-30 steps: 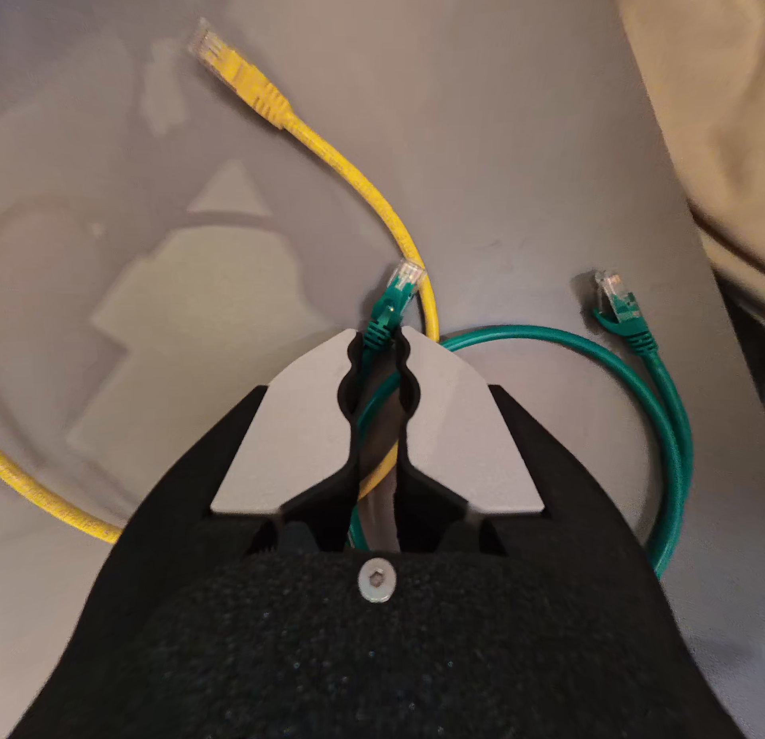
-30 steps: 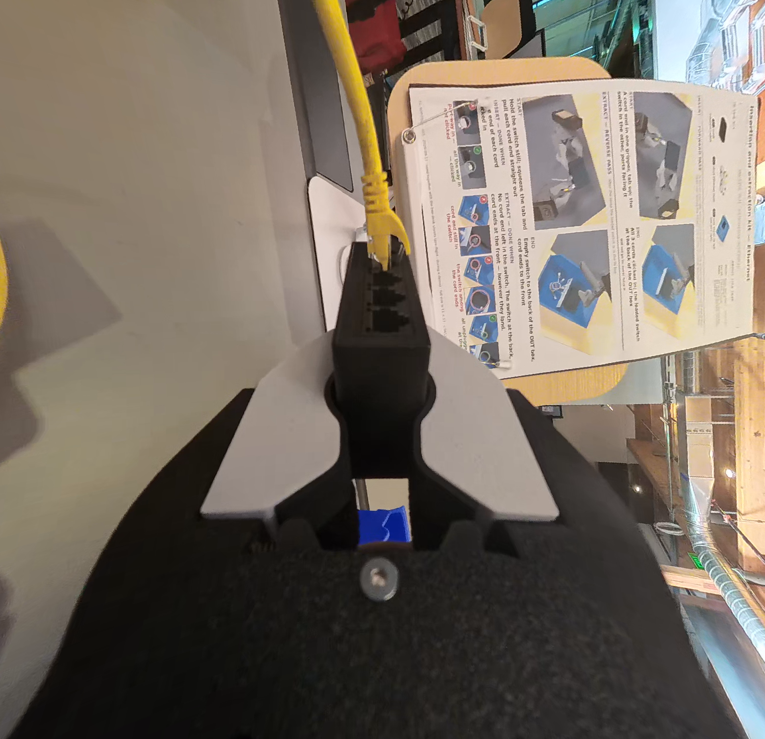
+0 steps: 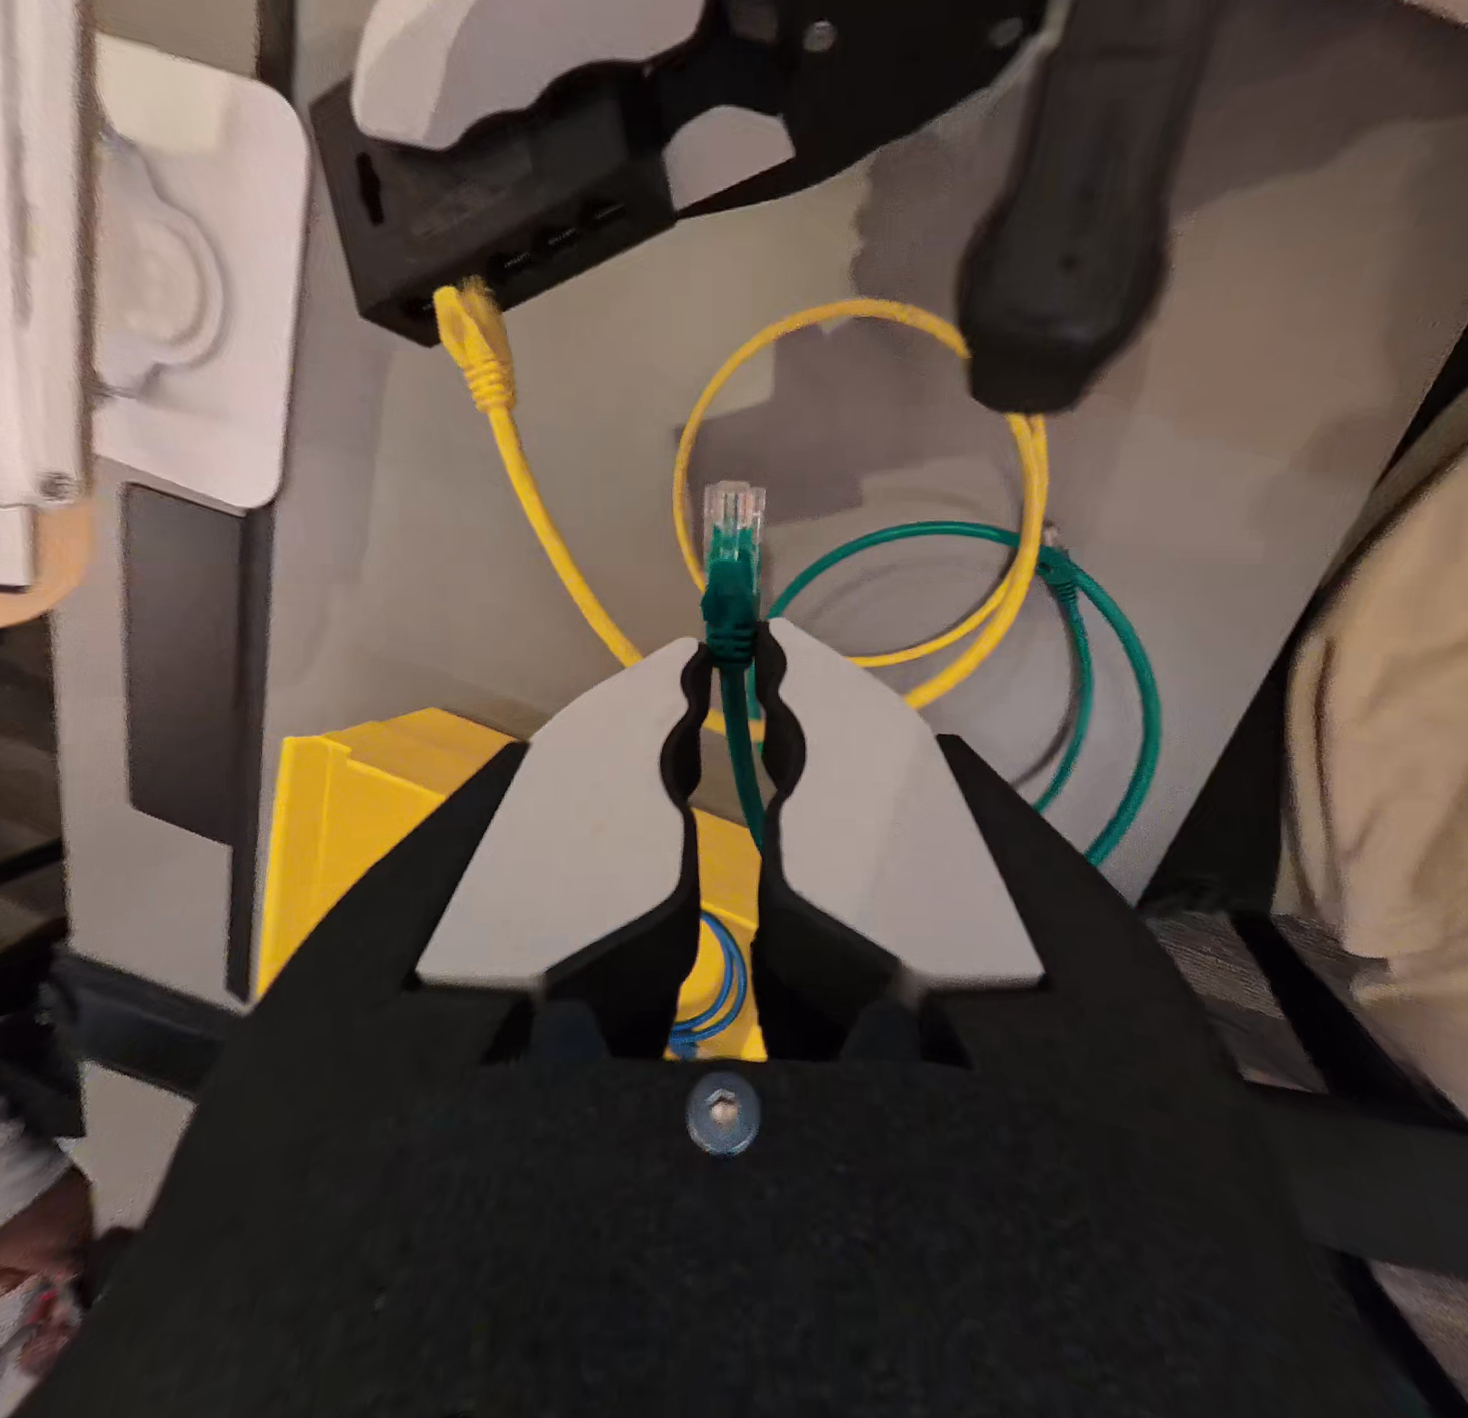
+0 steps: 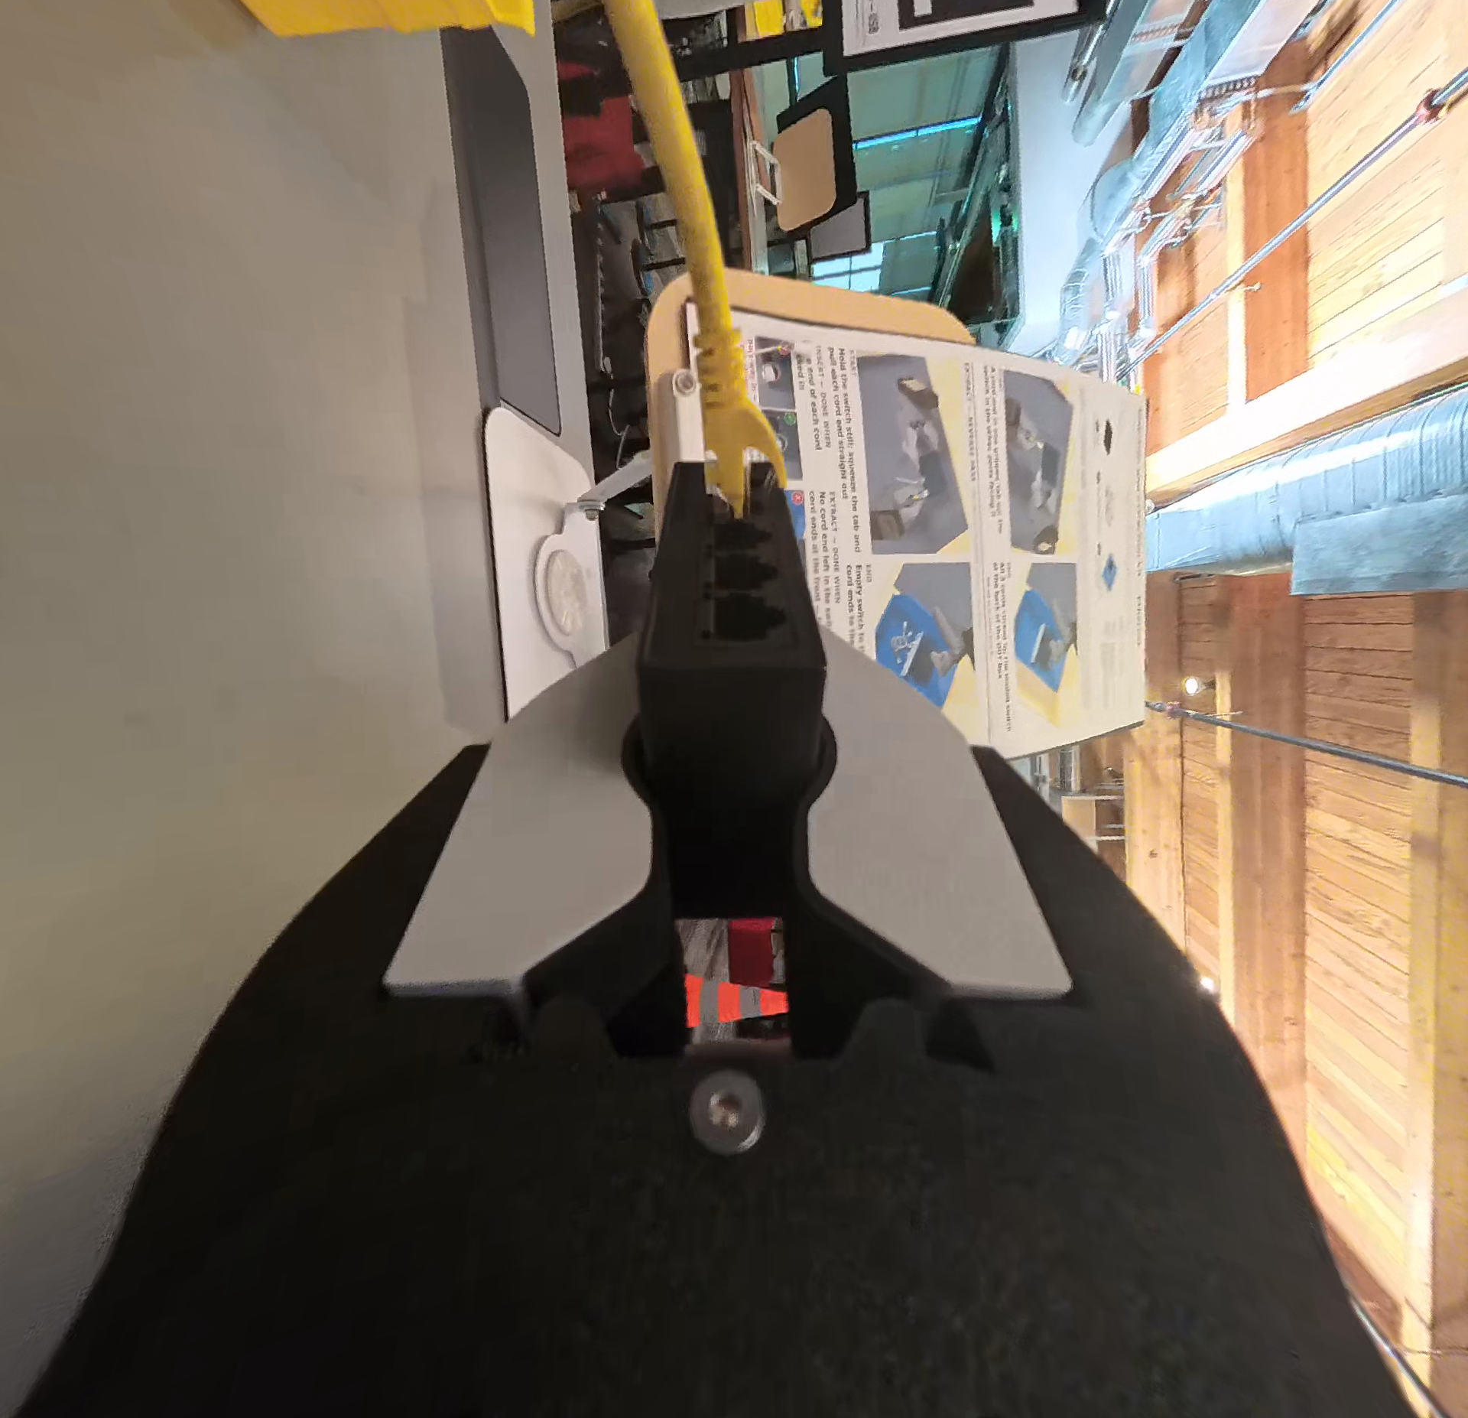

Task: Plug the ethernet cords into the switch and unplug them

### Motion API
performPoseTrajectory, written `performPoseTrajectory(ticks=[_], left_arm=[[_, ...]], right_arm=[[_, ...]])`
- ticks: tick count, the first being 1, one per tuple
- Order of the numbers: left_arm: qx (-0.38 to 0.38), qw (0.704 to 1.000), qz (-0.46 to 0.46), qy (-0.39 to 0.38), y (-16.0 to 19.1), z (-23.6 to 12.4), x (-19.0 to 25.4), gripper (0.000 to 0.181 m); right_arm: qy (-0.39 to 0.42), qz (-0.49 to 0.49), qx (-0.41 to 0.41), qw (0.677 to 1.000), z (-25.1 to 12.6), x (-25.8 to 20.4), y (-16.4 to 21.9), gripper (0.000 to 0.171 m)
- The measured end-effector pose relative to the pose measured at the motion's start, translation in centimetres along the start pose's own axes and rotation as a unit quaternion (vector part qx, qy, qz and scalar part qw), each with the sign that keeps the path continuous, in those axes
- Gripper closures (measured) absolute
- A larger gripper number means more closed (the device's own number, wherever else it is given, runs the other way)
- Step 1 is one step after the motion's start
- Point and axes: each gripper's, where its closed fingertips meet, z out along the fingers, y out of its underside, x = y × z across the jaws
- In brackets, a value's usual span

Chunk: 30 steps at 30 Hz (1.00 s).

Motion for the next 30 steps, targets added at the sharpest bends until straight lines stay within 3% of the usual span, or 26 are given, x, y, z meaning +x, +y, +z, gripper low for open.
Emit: performPoseTrajectory(ticks=[5, 10, 30], left_arm=[[-0.025, 0.998, -0.06, 0.012, -1.4, 4.1, -3.4, 0.171], [-0.044, 0.996, -0.068, 0.028, -2.0, 6.2, -3.9, 0.171], [-0.079, 0.991, -0.086, 0.06, -1.6, 7.5, -3.5, 0.171]], right_arm=[[-0.004, -0.009, -0.001, 1.0, -0.1, -0.3, -0.6, 0.141], [-0.008, -0.032, -0.006, 0.999, 0.1, -1.1, -1.1, 0.141], [-0.014, -0.059, -0.022, 0.998, 0.6, -2.4, -1.4, 0.141]])
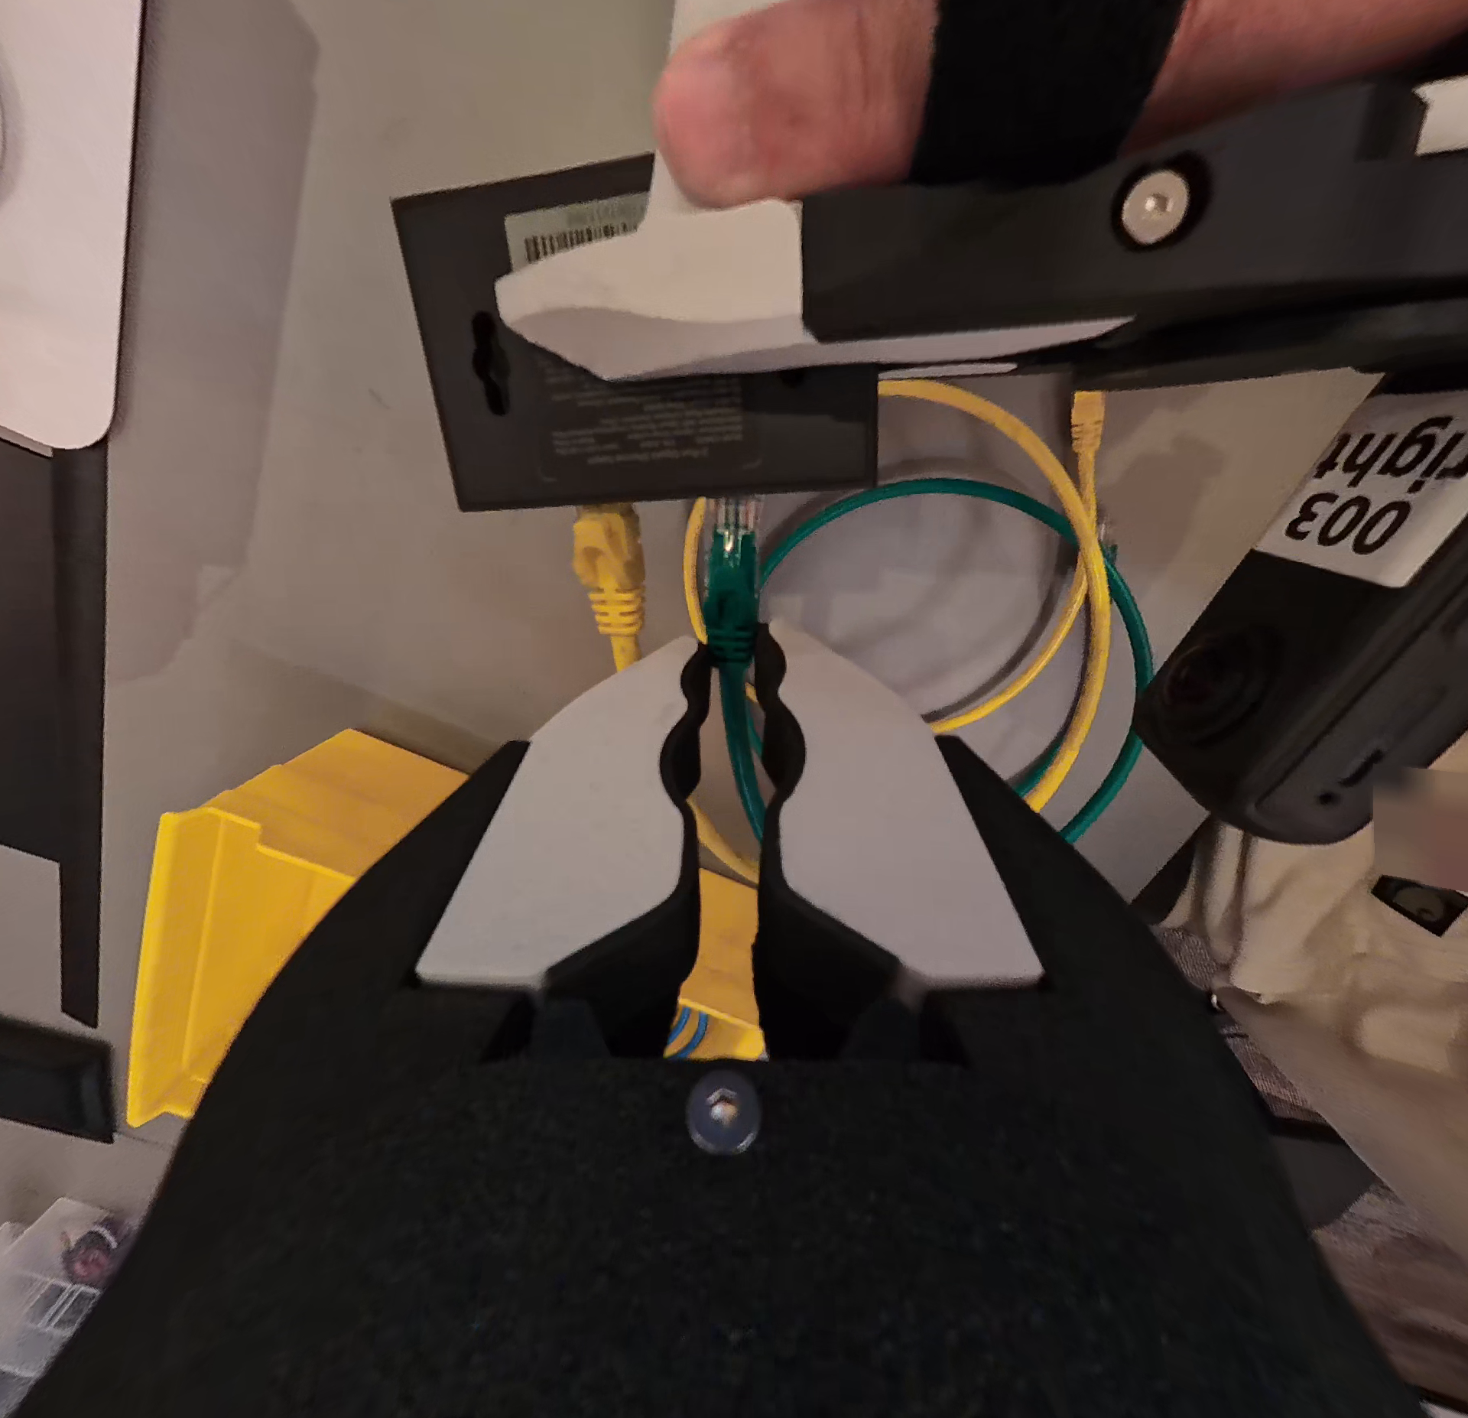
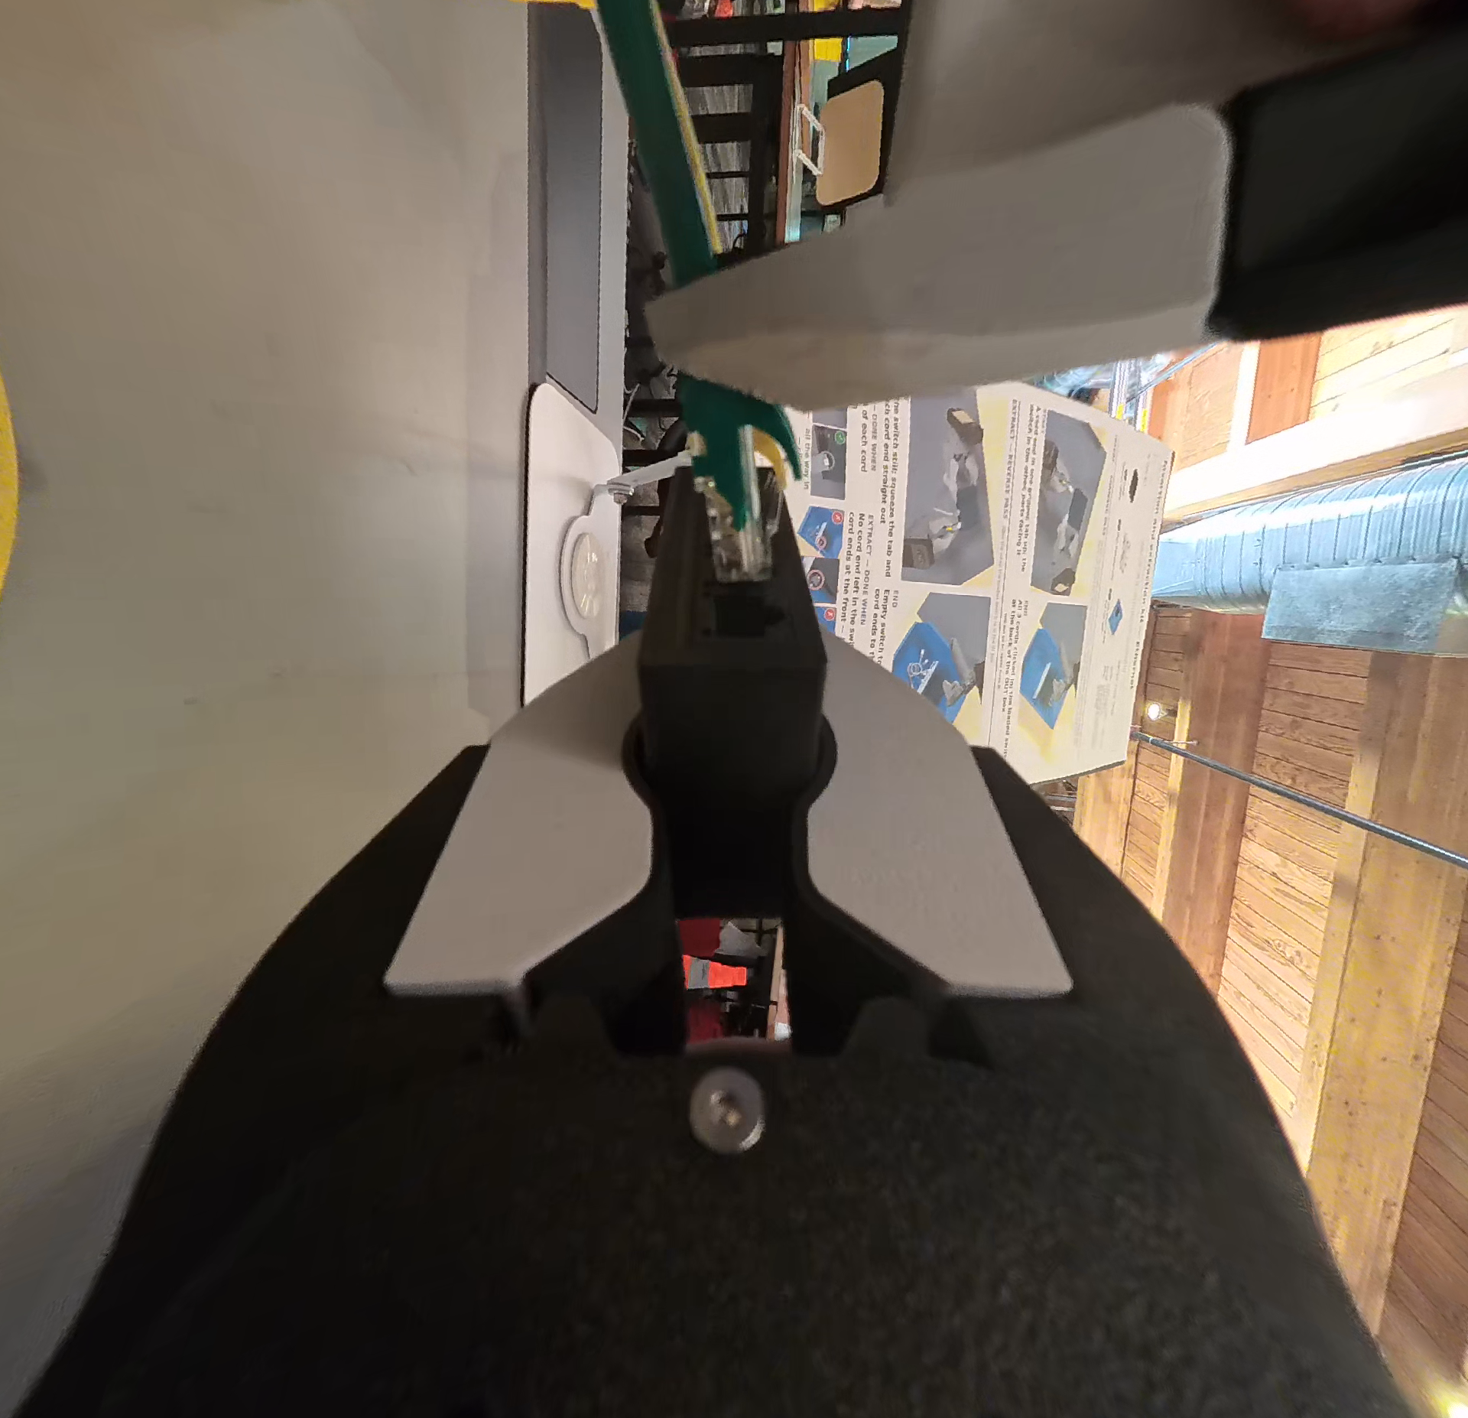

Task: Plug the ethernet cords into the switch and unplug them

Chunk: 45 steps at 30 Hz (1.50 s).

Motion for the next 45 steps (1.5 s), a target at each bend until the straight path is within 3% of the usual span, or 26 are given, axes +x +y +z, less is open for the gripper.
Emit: performPoseTrajectory(ticks=[4, 8, 13, 21, 26, 30, 36, 45], left_arm=[[-0.014, 1.0, 0.0, -0.007, 0.3, -0.1, -0.2, 0.171], [0.025, 1.0, 0.006, 0.002, -0.7, -1.7, 0.2, 0.172], [0.015, 1.0, 0.014, -0.02, -0.7, -1.2, 0.0, 0.171], [0.128, 0.991, -0.017, -0.025, -1.0, -0.8, -0.2, 0.172], [0.185, 0.982, -0.032, -0.002, -1.1, -1.0, 0.5, 0.172], [0.168, 0.985, -0.037, 0.019, -0.6, -0.8, 0.6, 0.172], [0.045, 0.999, -0.015, 0.008, 1.2, 0.3, 0.6, 0.172], [0.054, 0.994, -0.033, 0.088, 0.4, 0.0, 0.8, 0.172]], right_arm=[[0.005, -0.017, -0.007, 1.0, 0.0, -0.2, -0.2, 0.141], [0.018, -0.04, -0.022, 0.999, -0.1, 0.1, 0.0, 0.141], [-0.01, -0.003, -0.011, 1.0, 0.3, -1.1, -0.3, 0.141], [-0.039, 0.131, 0.001, 0.991, 0.4, -0.5, 0.4, 0.141], [-0.033, 0.115, 0.013, 0.993, 0.0, -0.2, 0.1, 0.141], [-0.013, 0.068, 0.006, 0.998, -0.2, 0.1, -0.2, 0.141], [-0.012, 0.019, 0.004, 1.0, 0.0, -1.2, -1.4, 0.141], [0.012, 0.007, 0.0, 1.0, -0.2, -0.5, -1.3, 0.141]])
